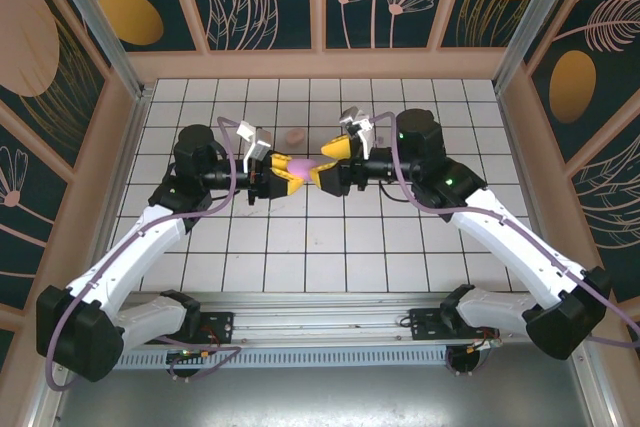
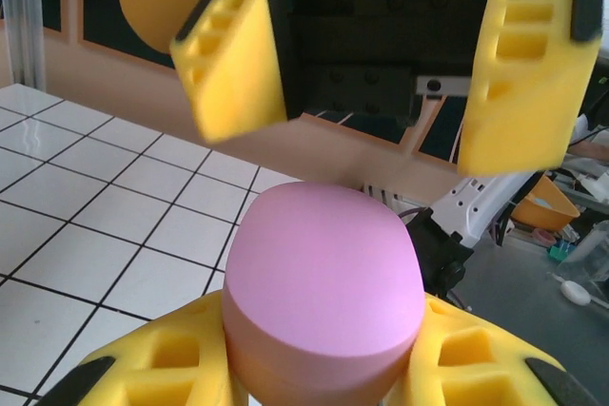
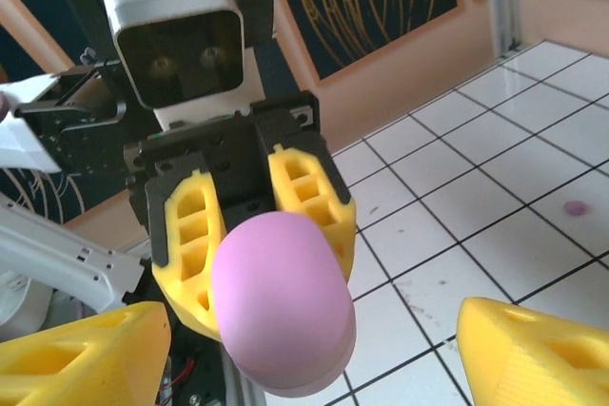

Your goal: Insert wireless bluetooth earbuds into charging case

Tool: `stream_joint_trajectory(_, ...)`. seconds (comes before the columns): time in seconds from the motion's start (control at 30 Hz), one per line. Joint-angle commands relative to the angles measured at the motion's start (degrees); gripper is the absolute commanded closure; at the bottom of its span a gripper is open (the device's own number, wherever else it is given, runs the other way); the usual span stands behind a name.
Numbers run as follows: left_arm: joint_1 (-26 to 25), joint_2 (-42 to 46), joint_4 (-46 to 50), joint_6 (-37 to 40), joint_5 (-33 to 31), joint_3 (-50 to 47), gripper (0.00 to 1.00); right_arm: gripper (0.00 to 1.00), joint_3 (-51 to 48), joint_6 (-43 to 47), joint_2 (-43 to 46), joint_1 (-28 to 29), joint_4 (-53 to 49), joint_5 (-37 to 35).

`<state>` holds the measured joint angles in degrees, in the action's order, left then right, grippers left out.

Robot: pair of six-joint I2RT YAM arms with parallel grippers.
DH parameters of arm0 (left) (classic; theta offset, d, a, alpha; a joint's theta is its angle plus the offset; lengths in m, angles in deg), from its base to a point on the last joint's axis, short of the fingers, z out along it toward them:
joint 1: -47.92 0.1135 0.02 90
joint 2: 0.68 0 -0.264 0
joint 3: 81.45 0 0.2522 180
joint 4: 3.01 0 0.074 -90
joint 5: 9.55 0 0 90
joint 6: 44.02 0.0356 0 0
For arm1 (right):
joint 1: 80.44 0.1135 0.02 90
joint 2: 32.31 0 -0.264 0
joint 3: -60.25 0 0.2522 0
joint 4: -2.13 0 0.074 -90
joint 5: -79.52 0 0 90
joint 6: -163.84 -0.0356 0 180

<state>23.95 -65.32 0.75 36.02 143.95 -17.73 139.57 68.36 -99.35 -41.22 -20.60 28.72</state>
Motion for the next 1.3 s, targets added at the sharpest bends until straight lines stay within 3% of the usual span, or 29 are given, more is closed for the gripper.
stream_joint_trajectory(0.0, 0.0, -0.2, -1.4, -1.5, 2.6, 1.8, 0.80, 0.22, -0.3, 2.2, -0.6, 0.5, 1.2, 2.8)
stream_joint_trajectory(0.43, 0.0, 0.1, -3.4, -4.2, 2.7, 1.6, 0.80, 0.21, -0.9, 3.5, -2.1, 1.5, 1.3, 2.8)
stream_joint_trajectory(0.73, 0.0, -0.8, -4.9, -5.5, 3.5, 1.8, 0.79, 0.51, -1.0, 2.2, -2.8, 1.6, 3.3, 1.5)
stream_joint_trajectory(0.93, 0.0, -0.8, -6.0, -6.1, 4.2, 1.8, 0.80, 0.56, -0.5, 0.7, -4.3, 1.5, 4.8, 2.4)
stream_joint_trajectory(1.27, 0.0, -1.0, -6.0, -5.1, 5.4, 1.8, 0.80, 0.66, 1.0, -9.8, -7.0, -0.1, 9.1, 1.6)
